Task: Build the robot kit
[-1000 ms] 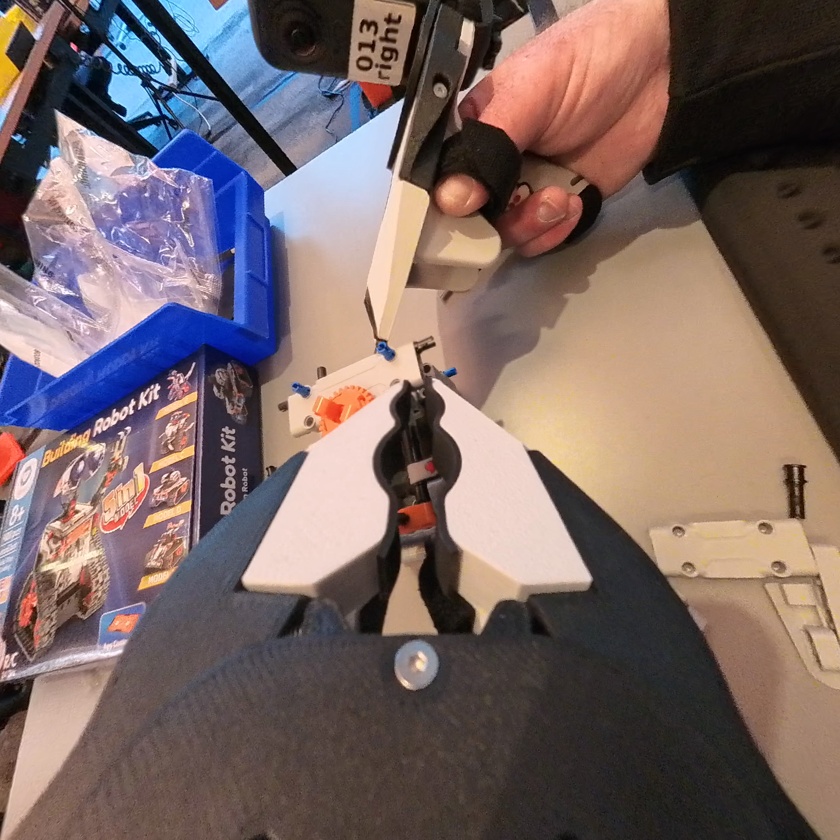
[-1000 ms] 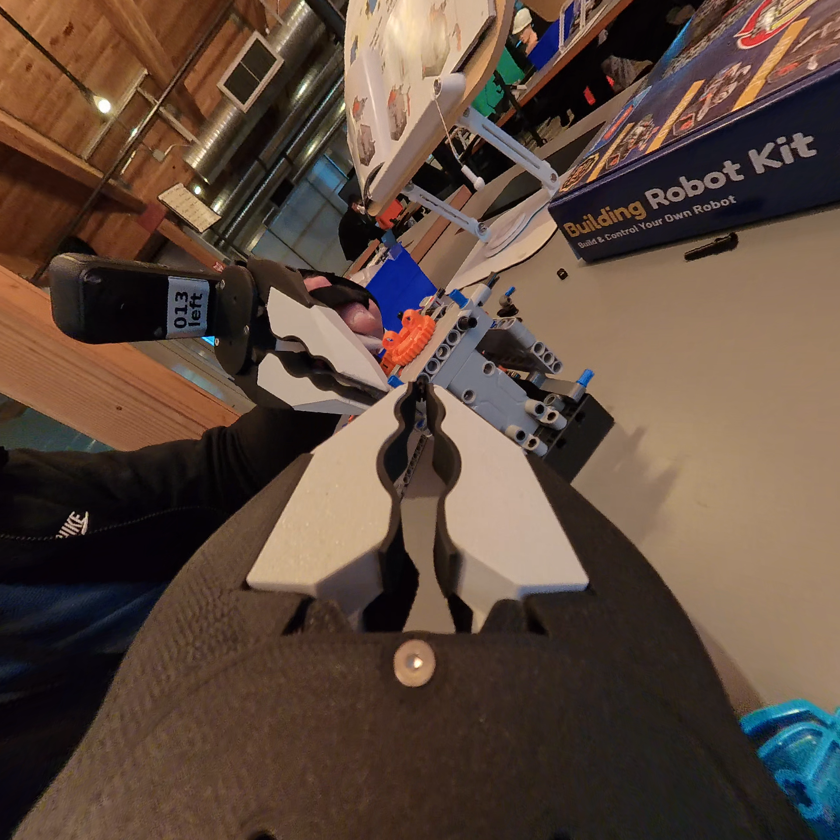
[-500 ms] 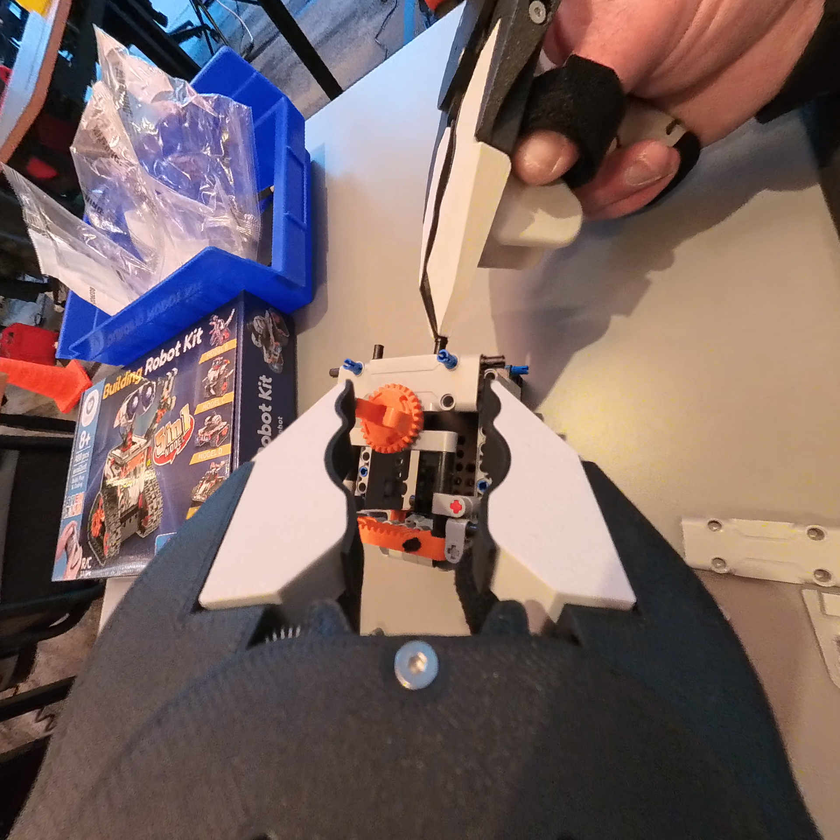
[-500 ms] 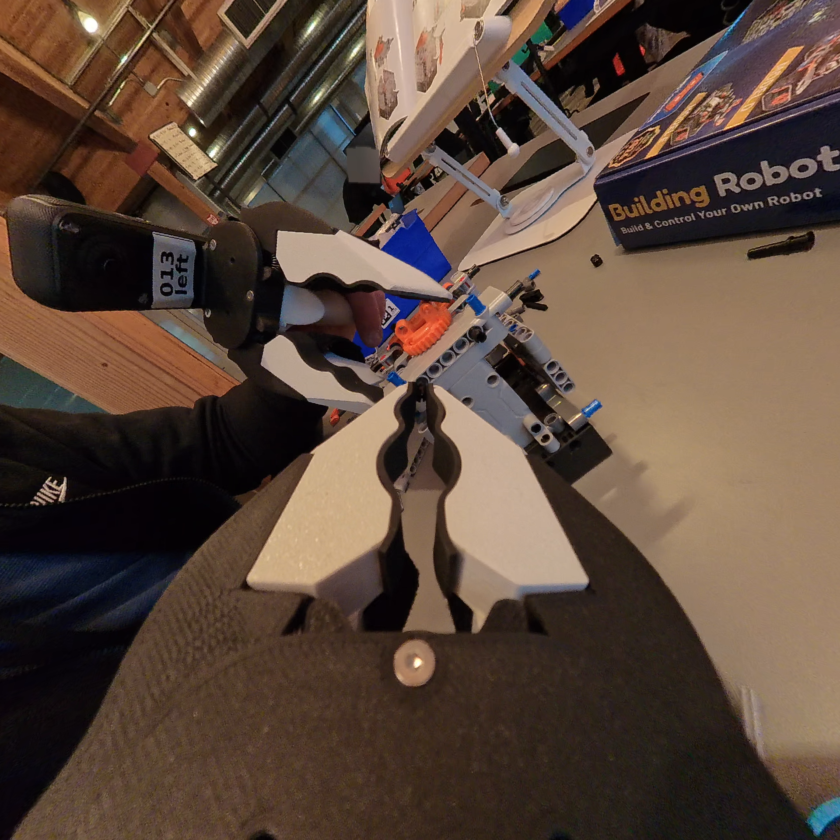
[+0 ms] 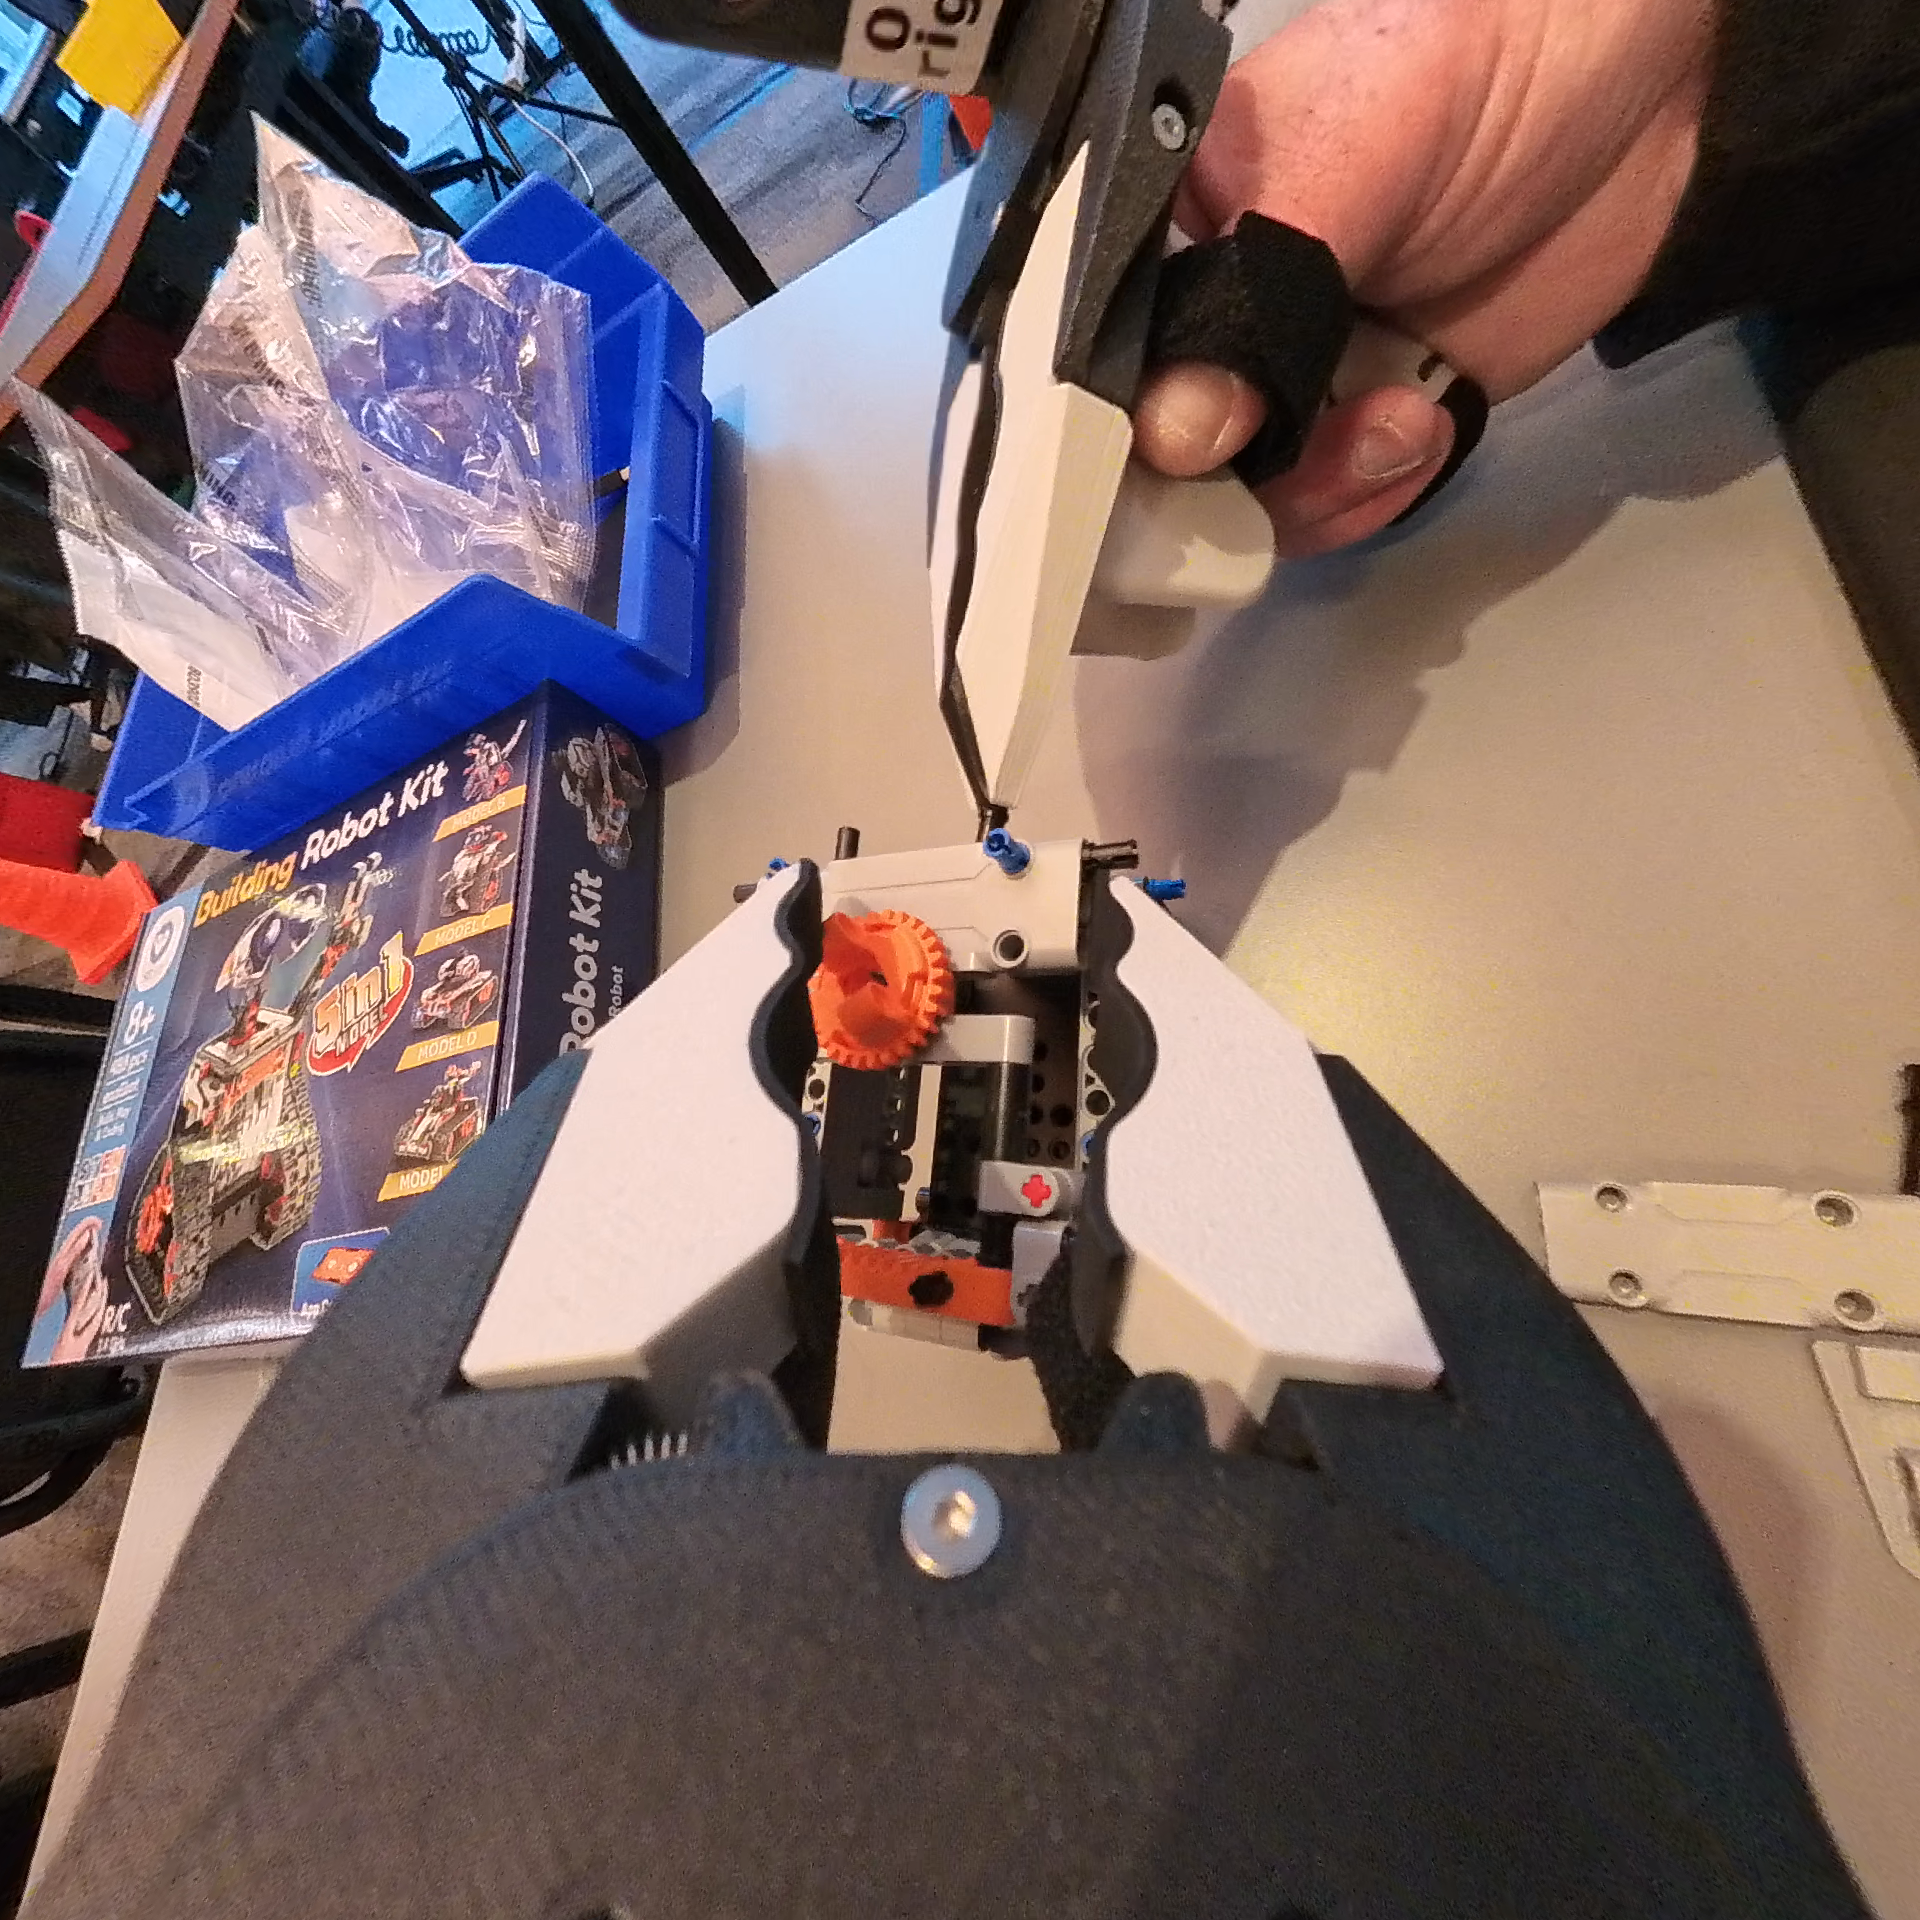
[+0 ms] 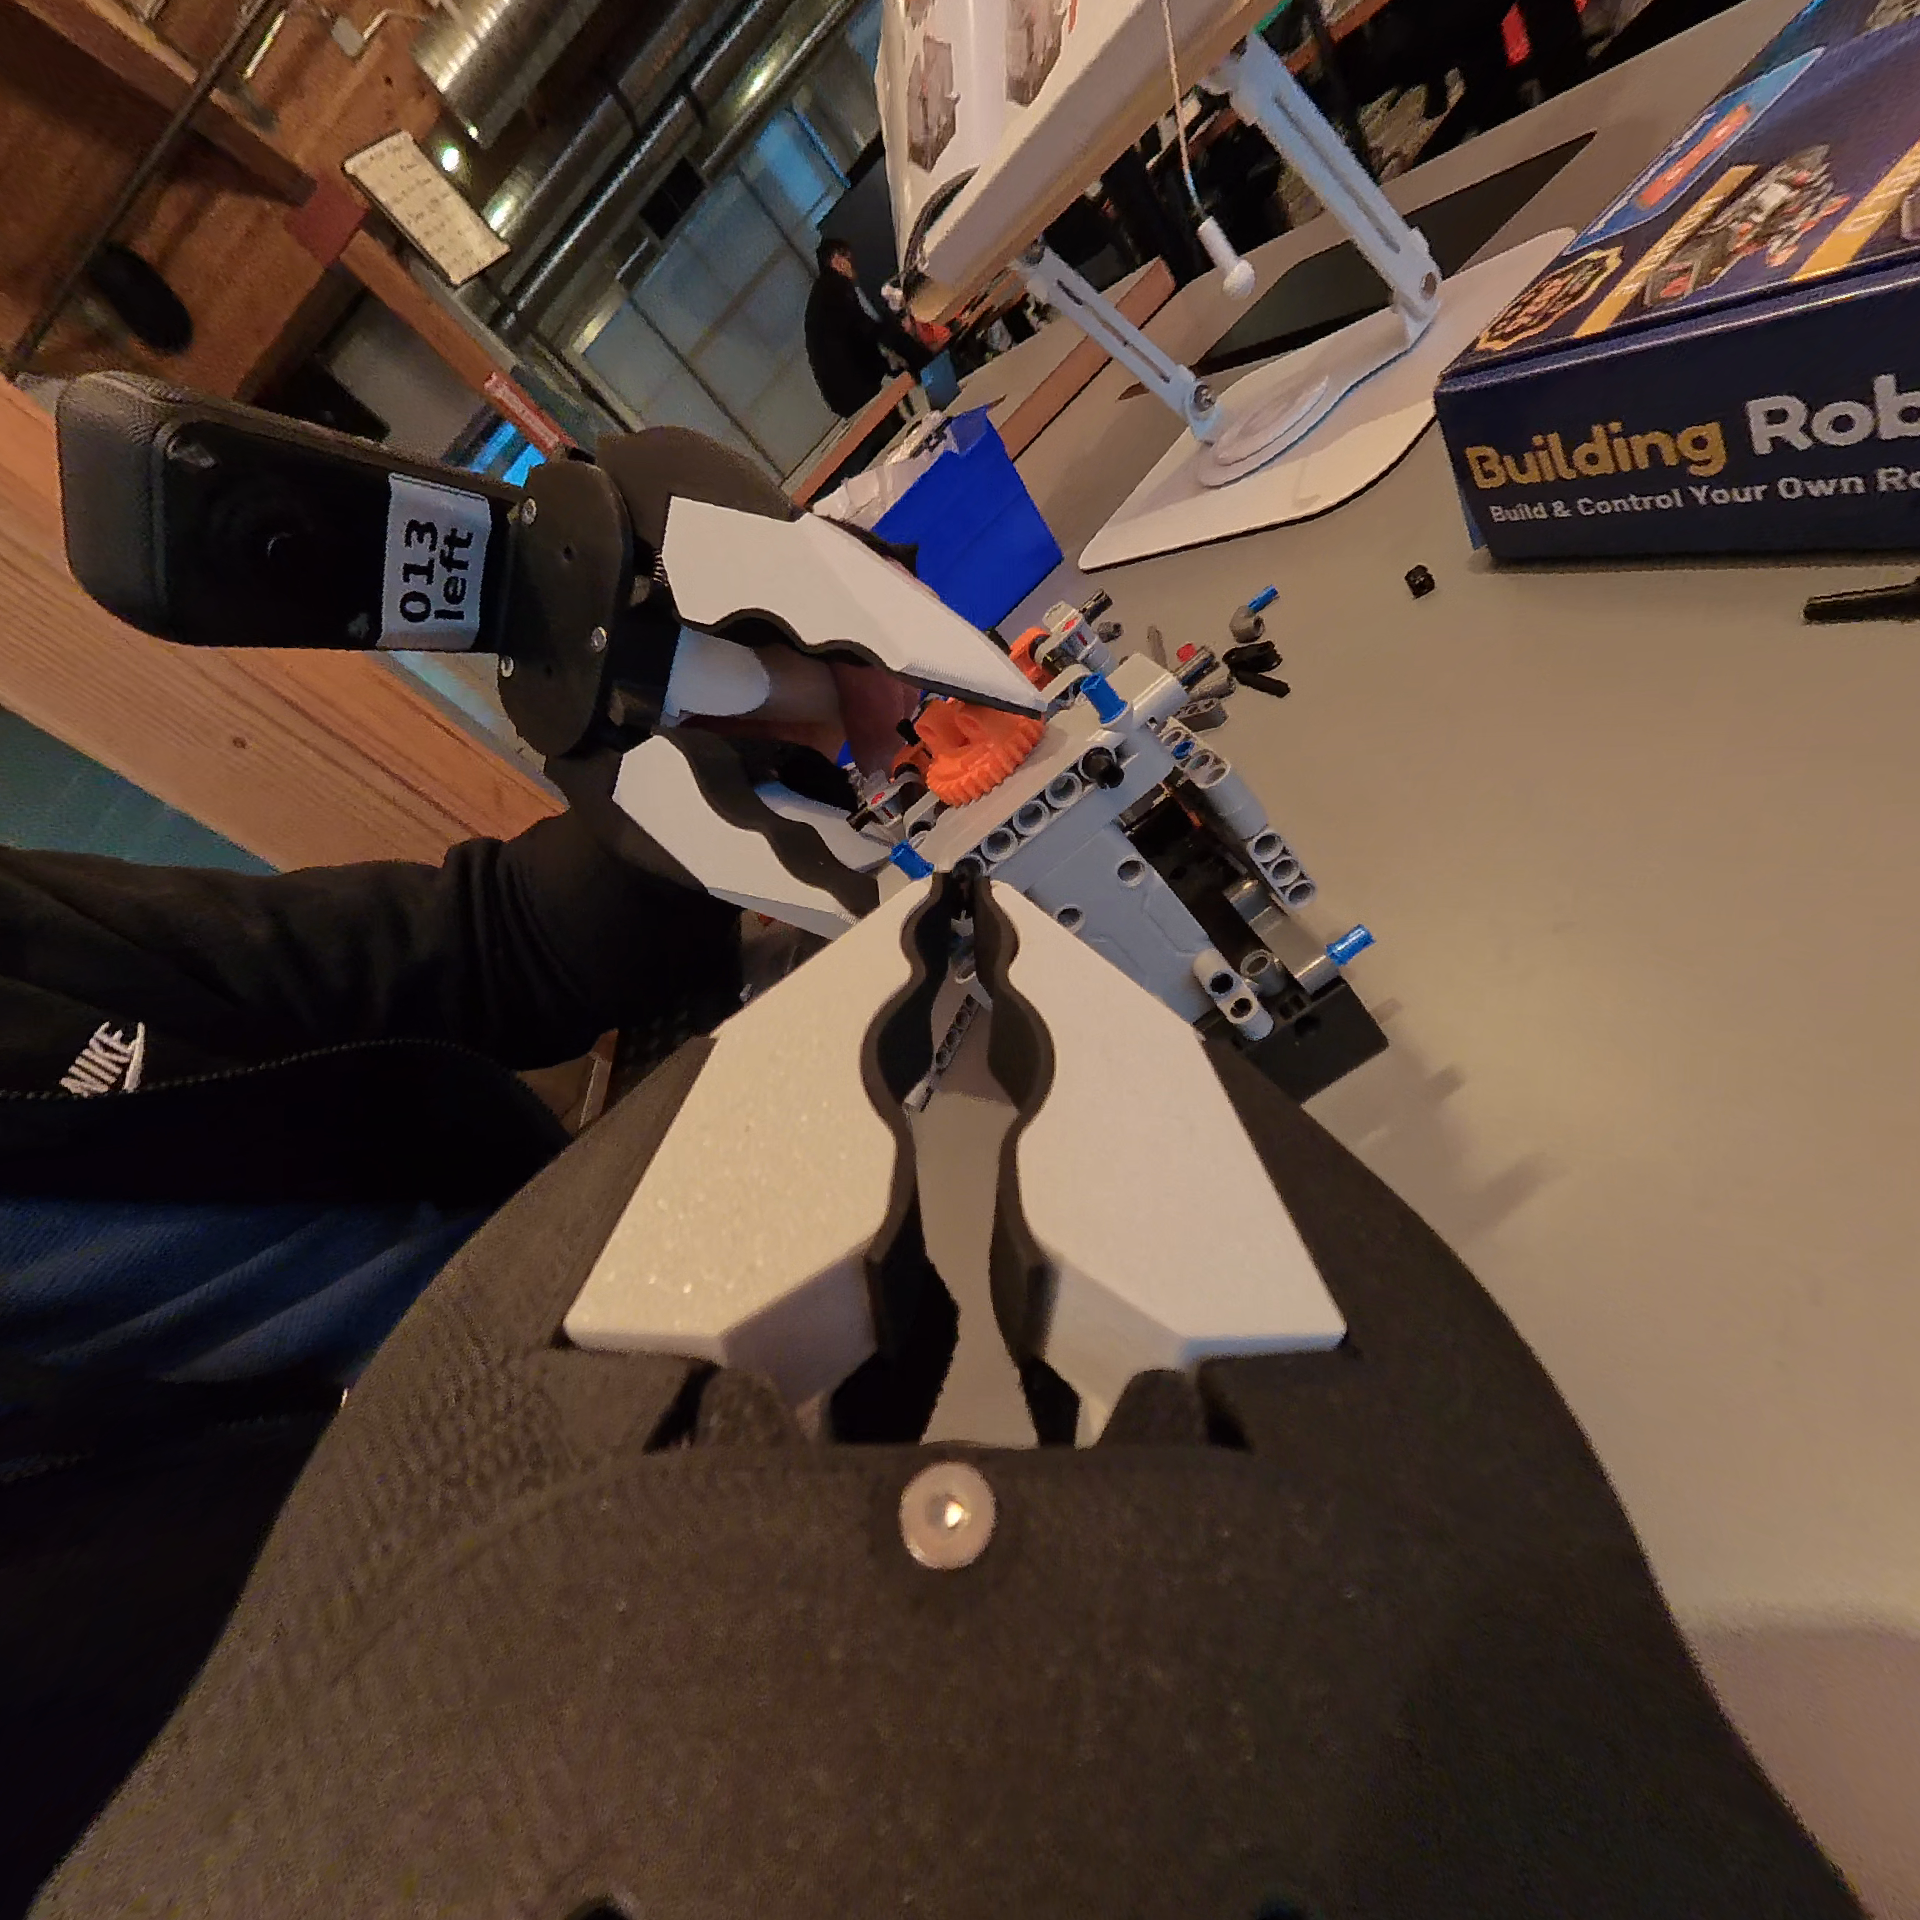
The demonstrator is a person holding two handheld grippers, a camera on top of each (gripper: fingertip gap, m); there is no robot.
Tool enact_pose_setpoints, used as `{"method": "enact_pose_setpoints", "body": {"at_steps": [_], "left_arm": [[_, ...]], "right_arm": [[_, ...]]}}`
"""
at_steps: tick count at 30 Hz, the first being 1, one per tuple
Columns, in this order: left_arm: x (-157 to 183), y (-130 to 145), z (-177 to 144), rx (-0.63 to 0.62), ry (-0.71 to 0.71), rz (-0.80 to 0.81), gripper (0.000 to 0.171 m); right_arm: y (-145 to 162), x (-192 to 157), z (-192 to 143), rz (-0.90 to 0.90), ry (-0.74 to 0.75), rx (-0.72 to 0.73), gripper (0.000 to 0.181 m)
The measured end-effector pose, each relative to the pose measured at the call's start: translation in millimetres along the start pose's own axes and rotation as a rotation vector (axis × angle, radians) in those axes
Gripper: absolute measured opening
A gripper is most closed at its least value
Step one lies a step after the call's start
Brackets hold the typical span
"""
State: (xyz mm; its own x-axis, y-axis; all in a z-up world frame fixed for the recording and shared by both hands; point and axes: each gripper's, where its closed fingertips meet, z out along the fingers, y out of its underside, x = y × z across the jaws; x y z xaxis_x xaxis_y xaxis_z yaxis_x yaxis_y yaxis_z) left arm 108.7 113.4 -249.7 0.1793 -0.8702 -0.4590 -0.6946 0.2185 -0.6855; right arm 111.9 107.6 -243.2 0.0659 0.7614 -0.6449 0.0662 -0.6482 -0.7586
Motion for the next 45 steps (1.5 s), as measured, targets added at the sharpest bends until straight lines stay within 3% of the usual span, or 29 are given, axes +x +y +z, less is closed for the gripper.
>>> {"method": "enact_pose_setpoints", "body": {"at_steps": [14, 24, 45], "left_arm": [[0, 4, -5, 0.050, 0.031, -0.027, 0.049], [-1, 6, -7, 0.040, 0.026, -0.017, 0.049], [-1, 8, -9, 0.053, 0.028, -0.031, 0.048]], "right_arm": [[0, 0, 14, -0.010, -0.101, -0.133, 0.001], [-7, 5, 7, 0.028, -0.069, -0.060, 0.003], [-3, 1, 14, -0.016, -0.065, -0.102, 0.000]]}}
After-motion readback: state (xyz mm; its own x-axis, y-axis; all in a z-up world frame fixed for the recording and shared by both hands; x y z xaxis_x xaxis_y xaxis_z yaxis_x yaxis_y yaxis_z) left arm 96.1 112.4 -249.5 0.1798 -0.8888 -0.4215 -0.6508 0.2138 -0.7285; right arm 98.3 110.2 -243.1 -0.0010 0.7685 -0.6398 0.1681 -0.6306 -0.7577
